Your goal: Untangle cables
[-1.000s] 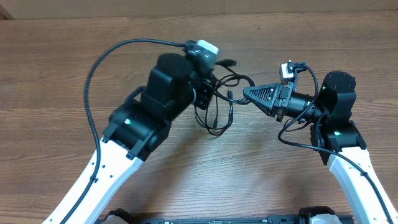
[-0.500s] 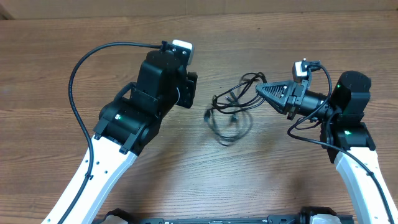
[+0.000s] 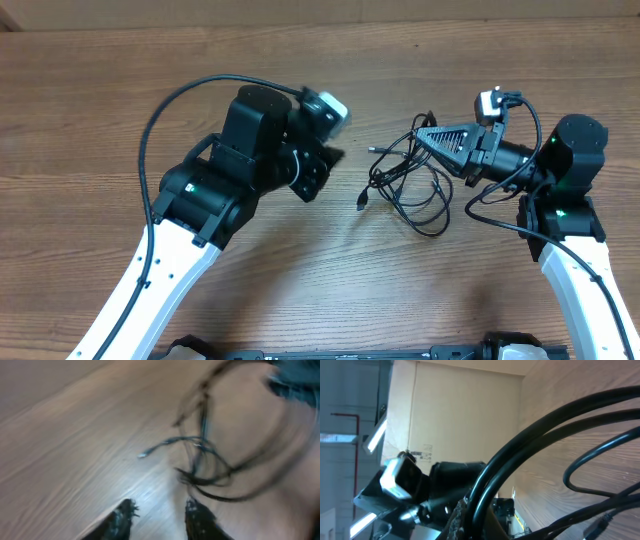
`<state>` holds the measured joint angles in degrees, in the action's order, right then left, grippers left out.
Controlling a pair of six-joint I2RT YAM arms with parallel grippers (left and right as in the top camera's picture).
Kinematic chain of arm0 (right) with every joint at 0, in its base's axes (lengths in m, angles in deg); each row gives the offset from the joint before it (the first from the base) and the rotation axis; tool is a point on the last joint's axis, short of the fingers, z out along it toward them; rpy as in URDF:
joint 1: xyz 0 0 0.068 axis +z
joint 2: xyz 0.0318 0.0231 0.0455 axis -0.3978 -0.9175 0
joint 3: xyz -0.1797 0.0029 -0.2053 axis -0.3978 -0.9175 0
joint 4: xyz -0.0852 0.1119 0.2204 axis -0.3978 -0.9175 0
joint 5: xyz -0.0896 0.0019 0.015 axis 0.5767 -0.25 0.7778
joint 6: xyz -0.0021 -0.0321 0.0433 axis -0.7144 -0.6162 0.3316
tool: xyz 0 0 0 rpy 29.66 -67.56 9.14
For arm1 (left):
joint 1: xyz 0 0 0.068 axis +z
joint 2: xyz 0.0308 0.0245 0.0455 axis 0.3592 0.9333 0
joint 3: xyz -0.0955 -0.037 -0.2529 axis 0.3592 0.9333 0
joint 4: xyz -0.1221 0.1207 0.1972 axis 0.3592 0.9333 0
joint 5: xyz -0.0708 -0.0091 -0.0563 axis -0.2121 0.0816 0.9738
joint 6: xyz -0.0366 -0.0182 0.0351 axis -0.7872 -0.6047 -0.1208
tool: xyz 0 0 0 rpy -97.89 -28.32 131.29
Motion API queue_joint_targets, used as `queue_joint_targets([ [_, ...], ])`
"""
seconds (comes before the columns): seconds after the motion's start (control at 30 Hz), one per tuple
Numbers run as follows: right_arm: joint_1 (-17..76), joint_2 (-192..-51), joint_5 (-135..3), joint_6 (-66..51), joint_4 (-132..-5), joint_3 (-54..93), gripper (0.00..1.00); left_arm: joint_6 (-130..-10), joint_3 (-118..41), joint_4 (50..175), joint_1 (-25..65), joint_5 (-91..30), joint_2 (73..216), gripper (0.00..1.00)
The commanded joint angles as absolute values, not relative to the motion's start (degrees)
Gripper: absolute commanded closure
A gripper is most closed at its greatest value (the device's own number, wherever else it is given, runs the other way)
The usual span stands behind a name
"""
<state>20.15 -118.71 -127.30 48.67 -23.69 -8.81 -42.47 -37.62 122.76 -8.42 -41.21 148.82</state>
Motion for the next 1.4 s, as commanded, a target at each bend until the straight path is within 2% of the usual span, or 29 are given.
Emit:
queue_joint_targets([
  [0.0,19.9,-118.6,-128.9,53.2,-20.3,-8.6,0.96,-33.5,-38.8,123.7,-8.2,-32.7,151.9,0.58],
  [0.07,19.9,-118.6,-128.8,54.3,-18.9,-8.6,0.96,-33.2,-38.8,123.7,-8.2,-31.4,153.6,0.56],
  [0.2,19.9,-118.6,-128.8,54.3,-18.8,-8.6,0.96,-27.4,-38.8,122.8,-8.3,-19.8,156.7,0.33],
  [0.27,19.9,-118.6,-128.8,54.3,-18.8,-8.6,0.96,-27.1,-38.8,121.0,-8.5,-18.9,158.1,0.24],
  [0.47,19.9,-118.6,-128.6,55.2,-16.6,-8.6,0.96,-22.8,-38.8,120.0,-8.9,-14.7,158.8,0.07],
  [0.63,19.9,-118.6,-128.2,55.6,-16.4,-8.6,0.96,-15.5,-38.8,120.1,-11.7,-13.5,158.8,0.05],
  [0.8,19.9,-118.6,-128.4,56.8,-16.2,-8.6,0.96,-15.5,-38.8,119.1,-13.5,-14.9,158.8,0.02],
  [1.1,19.9,-118.6,-131.0,58.5,-14.4,-8.6,0.96,-18.6,-38.8,119.0,-14.2,-26.8,159.3,0.02],
  [1.37,19.9,-118.6,-133.3,59.8,-12.6,-8.6,0.96,-20.3,-38.8,118.0,-14.2,-30.0,160.3,0.01],
])
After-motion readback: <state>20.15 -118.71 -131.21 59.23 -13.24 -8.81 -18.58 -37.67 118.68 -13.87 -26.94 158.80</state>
